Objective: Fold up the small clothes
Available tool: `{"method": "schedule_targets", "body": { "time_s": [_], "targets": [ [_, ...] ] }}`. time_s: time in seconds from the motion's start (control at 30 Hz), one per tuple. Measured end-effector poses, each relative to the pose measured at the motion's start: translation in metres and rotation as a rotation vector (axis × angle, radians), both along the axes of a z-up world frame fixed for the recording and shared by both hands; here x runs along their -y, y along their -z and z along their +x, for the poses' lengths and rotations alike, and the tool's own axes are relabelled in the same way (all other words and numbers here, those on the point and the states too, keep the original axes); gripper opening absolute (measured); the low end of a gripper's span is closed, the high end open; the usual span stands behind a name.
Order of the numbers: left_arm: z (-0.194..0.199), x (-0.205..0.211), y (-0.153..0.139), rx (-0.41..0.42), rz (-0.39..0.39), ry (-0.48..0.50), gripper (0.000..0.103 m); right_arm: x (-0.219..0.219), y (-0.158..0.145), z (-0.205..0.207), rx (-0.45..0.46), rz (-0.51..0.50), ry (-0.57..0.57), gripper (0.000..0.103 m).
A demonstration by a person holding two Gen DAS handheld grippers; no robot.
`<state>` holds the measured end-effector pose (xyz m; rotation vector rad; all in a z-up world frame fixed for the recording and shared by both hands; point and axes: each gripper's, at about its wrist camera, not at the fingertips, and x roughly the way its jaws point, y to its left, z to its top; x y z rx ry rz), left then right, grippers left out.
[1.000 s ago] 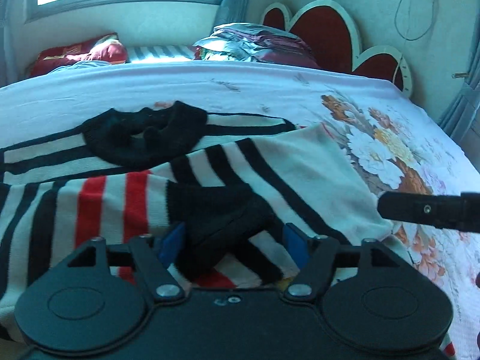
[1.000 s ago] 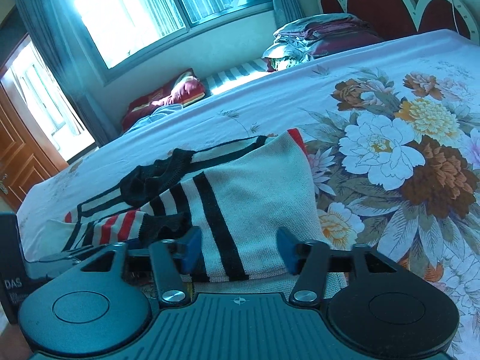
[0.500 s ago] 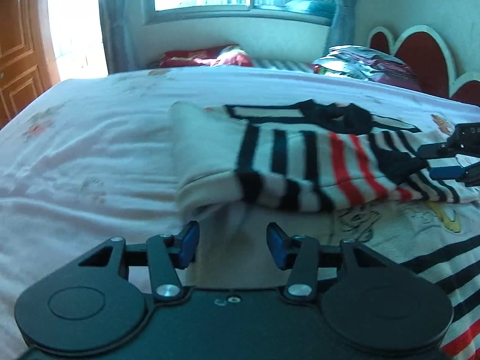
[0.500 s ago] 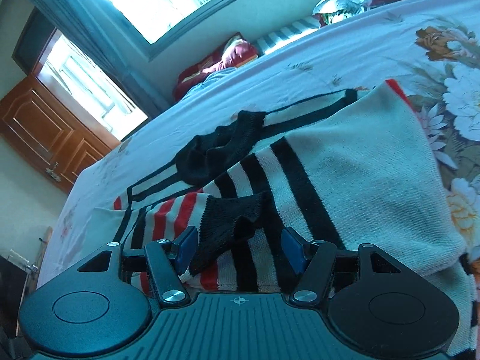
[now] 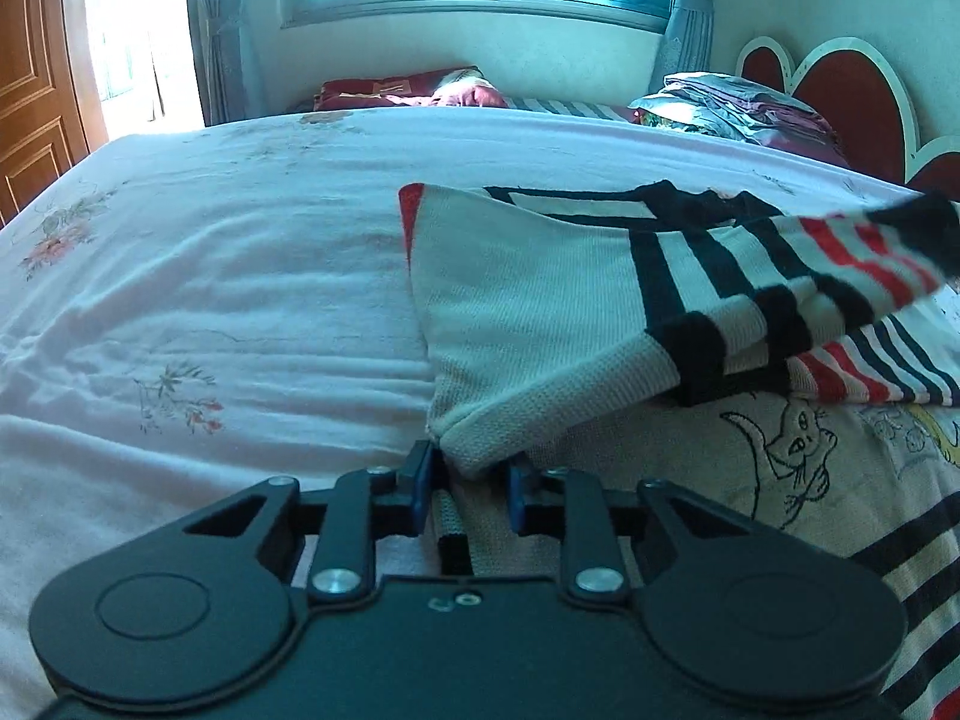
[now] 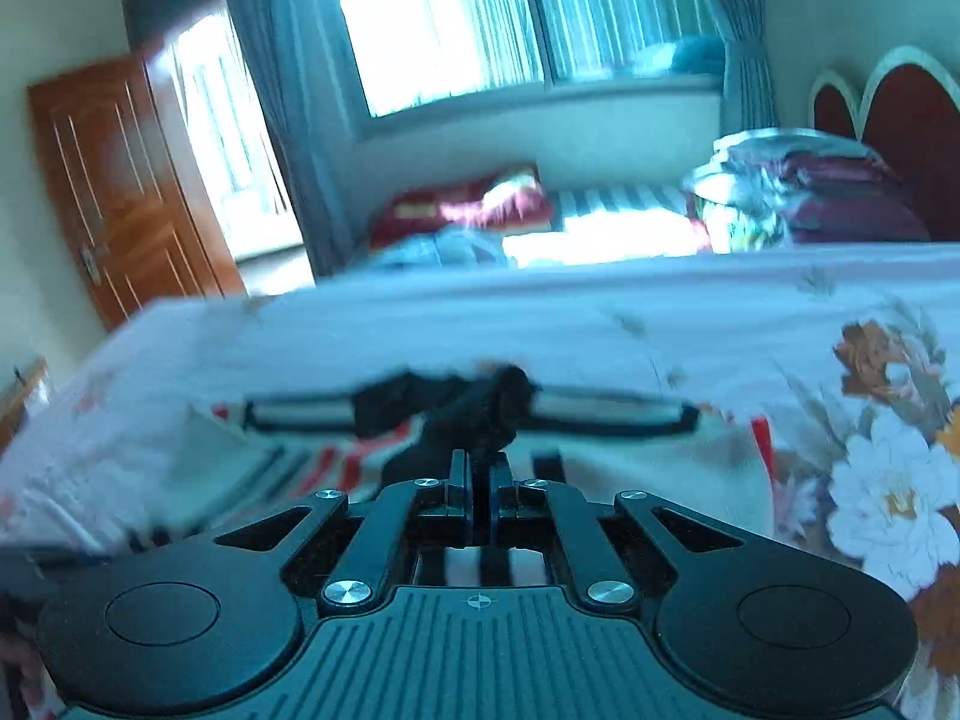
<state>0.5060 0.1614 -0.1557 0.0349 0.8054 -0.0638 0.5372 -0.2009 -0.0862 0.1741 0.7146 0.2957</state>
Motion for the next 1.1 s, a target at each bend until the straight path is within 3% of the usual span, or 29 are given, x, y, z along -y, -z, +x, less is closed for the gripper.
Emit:
{"method": "schedule_targets", "body": {
  "time_s": [0.07,0.33,0.5,0.57,0.6,0.67,0.73,0.77,0.9,1.03,1.07,1.1],
  "targets": [
    [0.001,0.001,-0.001,-0.006,0.006,0.007,0.023,0.008,0.021,-0.001,-0.066,0.022,0.015,0.004],
    [0.003,-0.004,-0.001,-0.022,-0.012,0.021,0.023,0.010,0.030,-0.021,-0.049,0.024,0.043,0.004],
    [0.007,-0.008,-0.002,-0.042,-0.025,0.040,0.025,0.011,0.055,-0.010,-0.164,0.035,0.048,0.004],
    [0.002,-0.014,-0.006,-0.045,-0.042,0.066,0.035,0.016,0.056,-0.013,-0.177,0.064,0.065,0.004],
    [-0.003,-0.020,-0.010,-0.038,-0.046,0.066,0.055,0.019,0.051,-0.016,-0.162,0.062,0.077,0.004],
    [-0.017,-0.033,-0.021,0.028,-0.042,0.047,0.074,0.027,0.040,-0.023,-0.108,0.061,0.096,0.016],
    [-0.015,-0.042,-0.031,0.062,-0.066,0.040,0.065,0.034,0.035,-0.018,-0.097,0.044,0.112,0.016],
    [-0.007,-0.043,-0.035,0.073,-0.091,0.044,0.060,0.036,0.036,-0.014,-0.095,0.036,0.123,0.016],
    [0.047,-0.014,-0.040,0.083,-0.139,0.141,0.061,0.036,0.044,0.020,-0.113,-0.007,0.126,0.016],
    [0.115,0.026,-0.015,0.028,-0.017,0.214,0.064,0.040,0.058,0.053,-0.149,-0.038,0.174,0.016],
    [0.135,0.030,-0.002,-0.029,0.068,0.192,0.069,0.042,0.061,0.058,-0.158,-0.054,0.197,0.016],
    [0.145,0.026,0.004,-0.024,0.056,0.187,0.081,0.045,0.063,0.062,-0.172,-0.058,0.212,0.016]
  ]
}}
